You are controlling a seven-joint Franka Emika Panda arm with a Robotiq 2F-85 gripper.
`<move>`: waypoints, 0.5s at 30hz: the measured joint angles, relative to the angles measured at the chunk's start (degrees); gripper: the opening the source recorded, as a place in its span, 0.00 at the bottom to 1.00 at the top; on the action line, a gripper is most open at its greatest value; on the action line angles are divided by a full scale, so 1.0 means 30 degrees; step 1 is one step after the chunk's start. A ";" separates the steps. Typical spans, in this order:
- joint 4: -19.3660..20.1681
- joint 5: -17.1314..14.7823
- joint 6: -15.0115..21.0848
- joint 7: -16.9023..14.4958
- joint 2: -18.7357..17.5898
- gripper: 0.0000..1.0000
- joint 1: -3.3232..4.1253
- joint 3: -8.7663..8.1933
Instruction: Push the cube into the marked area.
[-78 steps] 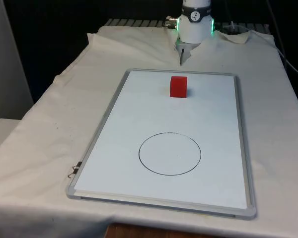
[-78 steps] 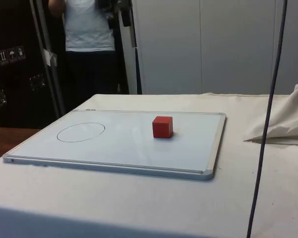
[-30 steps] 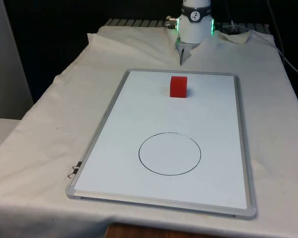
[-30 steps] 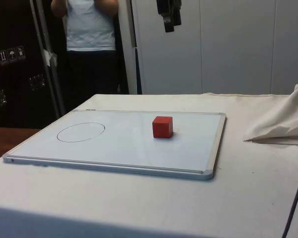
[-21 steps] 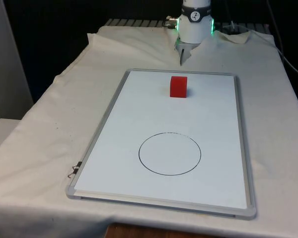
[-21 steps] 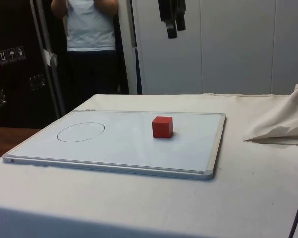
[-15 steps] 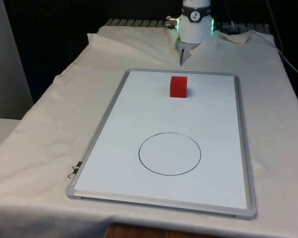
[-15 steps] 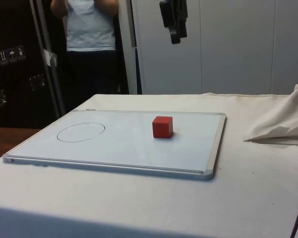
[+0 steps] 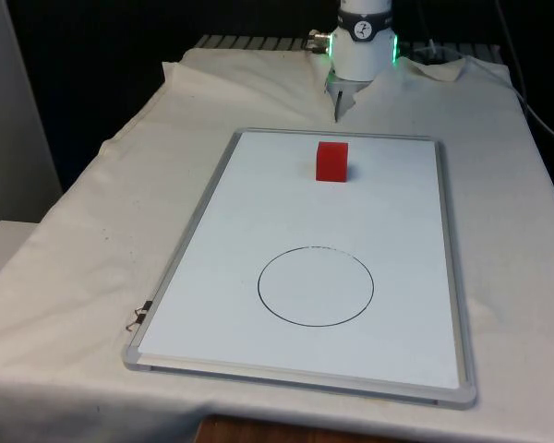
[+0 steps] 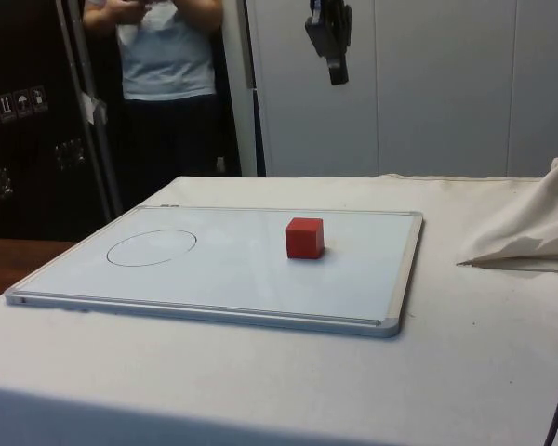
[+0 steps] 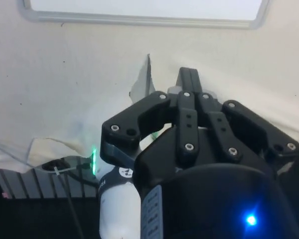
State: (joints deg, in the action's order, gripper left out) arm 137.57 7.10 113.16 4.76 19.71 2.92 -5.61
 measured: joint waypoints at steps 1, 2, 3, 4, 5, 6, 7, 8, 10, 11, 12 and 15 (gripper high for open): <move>0.0172 -0.0057 0.0191 0.0038 0.0038 0.00 0.0000 0.0000; 0.0382 -0.0095 0.0401 0.0095 0.0095 0.00 0.0000 0.0019; 0.0611 -0.0134 0.0630 0.0134 0.0191 0.00 0.0000 0.0038; 0.0840 -0.0172 0.0840 0.0172 0.0306 0.00 0.0000 0.0057; 0.0840 -0.0172 0.0840 0.0172 0.0306 0.00 0.0000 0.0057; 0.1050 -0.0229 0.1050 0.0210 0.0439 0.00 0.0000 0.0076; 0.1261 -0.0286 0.1241 0.0229 0.0573 0.00 0.0000 0.0095; 0.1604 -0.0420 0.1547 0.0267 0.0821 0.00 0.0000 0.0134; 0.1910 -0.0554 0.1872 0.0306 0.0993 0.00 0.0000 0.0191; 0.2024 -0.0630 0.2063 0.0325 0.1031 0.00 0.0000 0.0210; 0.2139 -0.0726 0.2215 0.0344 0.1089 0.00 0.0000 0.0229; 0.2483 -0.0936 0.2731 0.0363 0.1184 0.00 0.0000 0.0267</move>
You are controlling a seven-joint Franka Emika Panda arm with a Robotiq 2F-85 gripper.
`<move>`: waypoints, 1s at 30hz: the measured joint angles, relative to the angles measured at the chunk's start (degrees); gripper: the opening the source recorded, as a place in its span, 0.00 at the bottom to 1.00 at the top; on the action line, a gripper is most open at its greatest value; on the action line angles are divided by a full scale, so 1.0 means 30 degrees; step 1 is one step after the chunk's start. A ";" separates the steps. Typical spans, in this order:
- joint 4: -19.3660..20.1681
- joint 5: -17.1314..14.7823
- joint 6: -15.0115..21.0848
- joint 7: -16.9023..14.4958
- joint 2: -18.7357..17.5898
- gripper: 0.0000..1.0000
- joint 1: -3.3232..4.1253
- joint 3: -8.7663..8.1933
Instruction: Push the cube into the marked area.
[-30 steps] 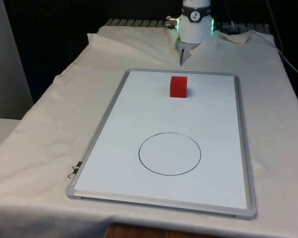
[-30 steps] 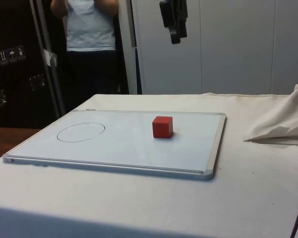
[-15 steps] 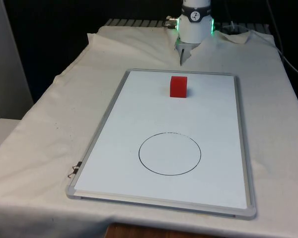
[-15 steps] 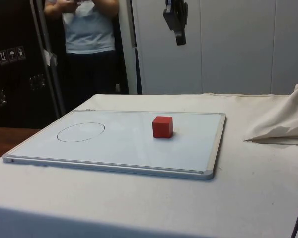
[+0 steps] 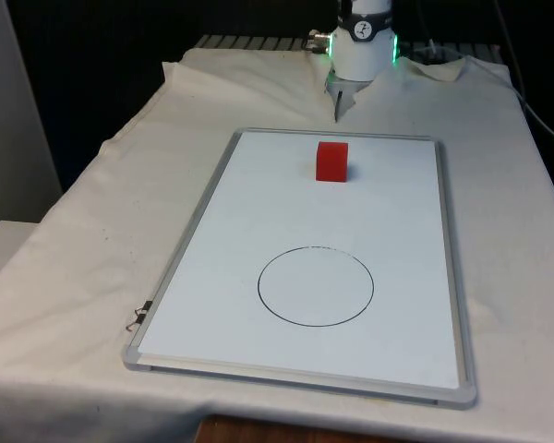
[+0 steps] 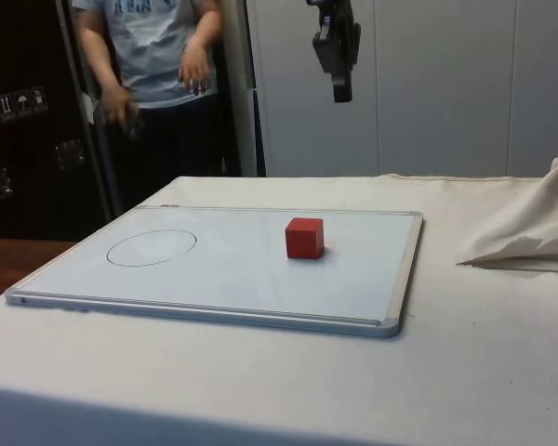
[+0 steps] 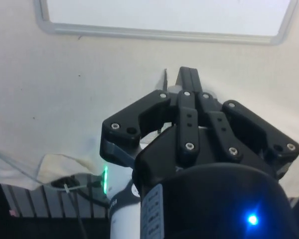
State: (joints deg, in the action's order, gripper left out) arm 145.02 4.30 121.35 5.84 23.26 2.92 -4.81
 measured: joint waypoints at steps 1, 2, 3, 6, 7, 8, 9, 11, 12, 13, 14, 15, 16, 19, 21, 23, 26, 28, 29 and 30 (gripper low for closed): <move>0.0095 -0.0076 0.0153 0.0019 0.0038 0.00 0.0000 0.0019; 0.0210 -0.0191 0.0286 0.0019 0.0076 0.00 0.0000 0.0057; 0.0344 -0.0267 0.0477 0.0019 0.0095 0.00 0.0000 0.0076; 0.0573 -0.0401 0.0840 0.0057 0.0115 0.00 0.0000 0.0134; 0.0573 -0.0401 0.0840 0.0057 0.0115 0.00 0.0000 0.0134; 0.0859 -0.0554 0.1241 0.0057 0.0057 0.00 0.0019 0.0191; 0.1012 -0.0611 0.1490 0.0057 0.0000 0.00 0.0019 0.0229; 0.1241 -0.0688 0.1929 0.0057 -0.0172 0.00 0.0019 0.0286; 0.1356 -0.0764 0.2330 0.0076 -0.0458 0.00 0.0038 0.0382; 0.1375 -0.0840 0.2464 0.0095 -0.0649 0.00 0.0038 0.0439; 0.1375 -0.0840 0.2464 0.0095 -0.0649 0.00 0.0038 0.0439; 0.1375 -0.0917 0.2636 0.0095 -0.0840 0.00 0.0038 0.0497; 0.1375 -0.0974 0.2807 0.0095 -0.1031 0.00 0.0038 0.0535; 0.1394 -0.1089 0.3323 0.0115 -0.1662 0.00 0.0057 0.0688; 0.1394 -0.1165 0.3686 0.0115 -0.2063 0.00 0.0057 0.0783; 0.1394 -0.1261 0.4049 0.0115 -0.2483 0.00 0.0057 0.0859; 0.1394 -0.1337 0.4584 0.0115 -0.3094 0.00 0.0057 0.0974; 0.1413 -0.1356 0.5023 0.0134 -0.3629 0.00 0.0076 0.1050; 0.1413 -0.1375 0.5157 0.0134 -0.3801 0.00 0.0076 0.1089; 0.1413 -0.1375 0.5157 0.0134 -0.3801 0.00 0.0076 0.1089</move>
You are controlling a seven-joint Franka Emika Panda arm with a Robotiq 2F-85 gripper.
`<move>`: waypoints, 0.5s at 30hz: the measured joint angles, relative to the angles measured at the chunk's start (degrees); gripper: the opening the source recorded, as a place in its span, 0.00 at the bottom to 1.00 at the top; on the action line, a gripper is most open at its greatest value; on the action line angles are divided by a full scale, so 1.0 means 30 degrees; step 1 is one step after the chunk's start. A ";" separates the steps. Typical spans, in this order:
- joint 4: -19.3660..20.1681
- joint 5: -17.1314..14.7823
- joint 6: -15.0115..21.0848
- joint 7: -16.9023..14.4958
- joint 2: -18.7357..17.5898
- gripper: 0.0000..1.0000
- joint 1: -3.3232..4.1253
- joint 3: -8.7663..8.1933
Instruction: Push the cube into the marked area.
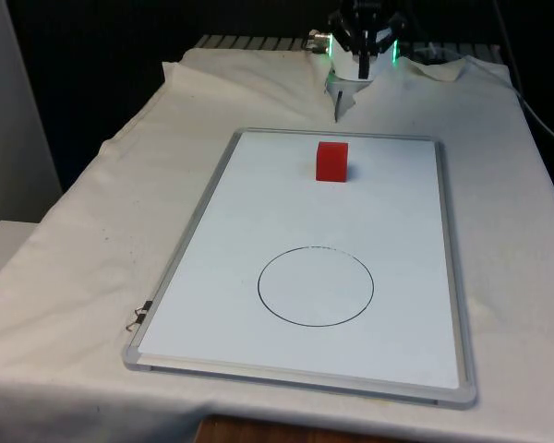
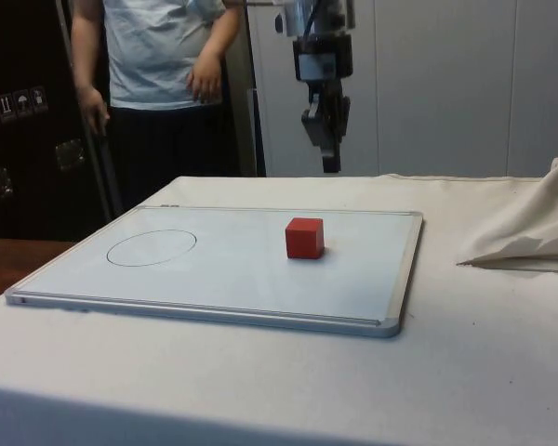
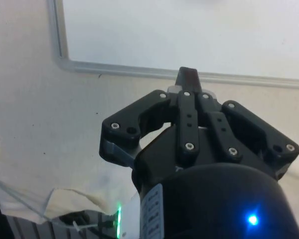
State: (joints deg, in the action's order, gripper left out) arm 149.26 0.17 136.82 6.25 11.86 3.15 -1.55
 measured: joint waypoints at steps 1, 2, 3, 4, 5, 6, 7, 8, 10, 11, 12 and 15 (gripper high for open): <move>0.0019 0.0000 0.0172 0.0019 -0.0172 0.00 0.0000 0.0038; 0.0019 0.0000 0.0286 0.0057 -0.0344 0.00 0.0000 0.0076; 0.0038 0.0000 0.0439 0.0076 -0.0516 0.00 0.0000 0.0115; 0.0057 0.0000 0.0783 0.0095 -0.0879 0.00 0.0000 0.0172; 0.0057 0.0000 0.0783 0.0095 -0.0879 0.00 0.0000 0.0172; 0.0057 0.0000 0.0955 0.0115 -0.1070 0.00 0.0000 0.0210; 0.0057 0.0000 0.1108 0.0115 -0.1280 0.00 0.0000 0.0229; 0.0057 0.0000 0.1299 0.0134 -0.1471 0.00 0.0000 0.0267; 0.0057 0.0000 0.1471 0.0153 -0.1681 0.00 0.0000 0.0306; 0.0057 0.0000 0.1662 0.0172 -0.1891 0.00 0.0000 0.0344; 0.0057 0.0000 0.1833 0.0191 -0.2120 0.00 0.0000 0.0382; 0.0038 0.0000 0.2597 0.0210 -0.2960 0.00 0.0019 0.0439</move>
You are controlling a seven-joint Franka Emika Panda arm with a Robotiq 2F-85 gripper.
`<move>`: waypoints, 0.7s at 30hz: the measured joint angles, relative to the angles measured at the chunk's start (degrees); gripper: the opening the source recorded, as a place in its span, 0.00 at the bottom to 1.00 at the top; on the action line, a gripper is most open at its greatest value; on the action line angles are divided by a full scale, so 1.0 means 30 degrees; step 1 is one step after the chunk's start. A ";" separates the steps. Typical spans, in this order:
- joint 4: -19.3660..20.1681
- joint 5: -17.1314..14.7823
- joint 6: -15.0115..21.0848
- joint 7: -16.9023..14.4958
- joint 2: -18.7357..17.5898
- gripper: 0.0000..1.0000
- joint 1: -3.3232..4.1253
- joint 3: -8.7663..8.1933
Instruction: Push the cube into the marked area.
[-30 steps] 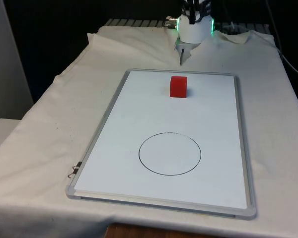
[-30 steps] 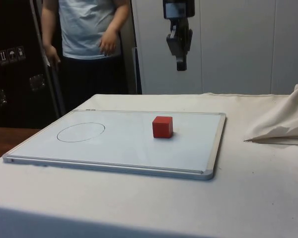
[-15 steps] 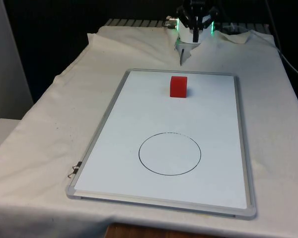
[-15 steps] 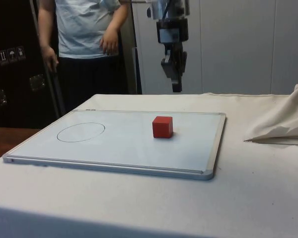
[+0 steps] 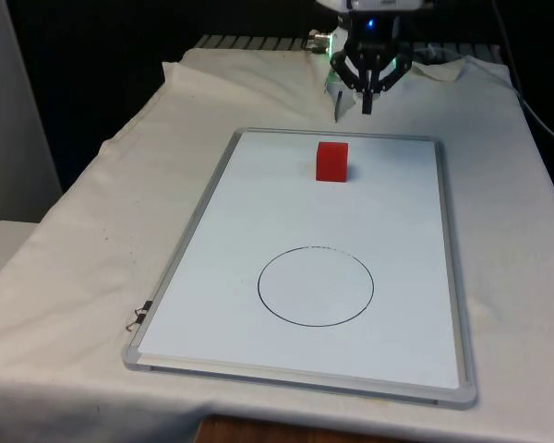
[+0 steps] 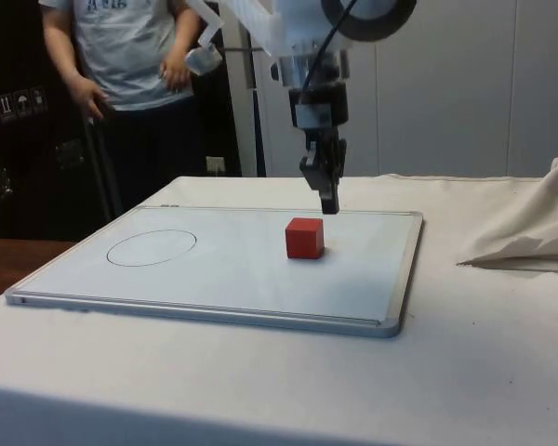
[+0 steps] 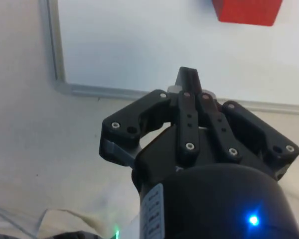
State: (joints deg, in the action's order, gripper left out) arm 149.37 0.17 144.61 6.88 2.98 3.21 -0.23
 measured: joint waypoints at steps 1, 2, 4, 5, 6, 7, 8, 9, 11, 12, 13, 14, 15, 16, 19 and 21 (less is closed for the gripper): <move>0.0000 0.0000 0.0191 0.0000 -0.0210 0.00 0.0000 0.0000; 0.0000 0.0000 0.0344 -0.0019 -0.0382 0.00 -0.0019 -0.0019; 0.0000 0.0000 0.0477 -0.0057 -0.0573 0.00 -0.0019 -0.0057; 0.0000 0.0000 0.0745 -0.0229 -0.0936 0.00 -0.0057 -0.0172; 0.0000 0.0000 0.0745 -0.0229 -0.0936 0.00 -0.0057 -0.0172; 0.0019 0.0000 0.0898 -0.0344 -0.1108 0.00 -0.0057 -0.0267; 0.0019 0.0000 0.1165 -0.0592 -0.1471 0.00 -0.0076 -0.0439; 0.0019 0.0000 0.1318 -0.0688 -0.1642 0.00 -0.0076 -0.0497; 0.0019 0.0000 0.1642 -0.0898 -0.2024 0.00 -0.0076 -0.0630; 0.0019 0.0000 0.1814 -0.0974 -0.2235 0.00 -0.0076 -0.0688; 0.0019 0.0000 0.1986 -0.1070 -0.2426 0.00 -0.0076 -0.0726; 0.0019 0.0000 0.1986 -0.1070 -0.2426 0.00 -0.0076 -0.0726; 0.0019 0.0000 0.2330 -0.1222 -0.2807 0.00 -0.0076 -0.0802; 0.0019 0.0000 0.2502 -0.1280 -0.2979 0.00 -0.0076 -0.0821; 0.0000 0.0000 0.2998 -0.1451 -0.3438 0.00 -0.0076 -0.0821; 0.0000 0.0000 0.3247 -0.1566 -0.3648 0.00 -0.0076 -0.0821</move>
State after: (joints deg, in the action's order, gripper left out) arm 149.37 0.17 154.35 2.18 -7.96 2.98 -2.69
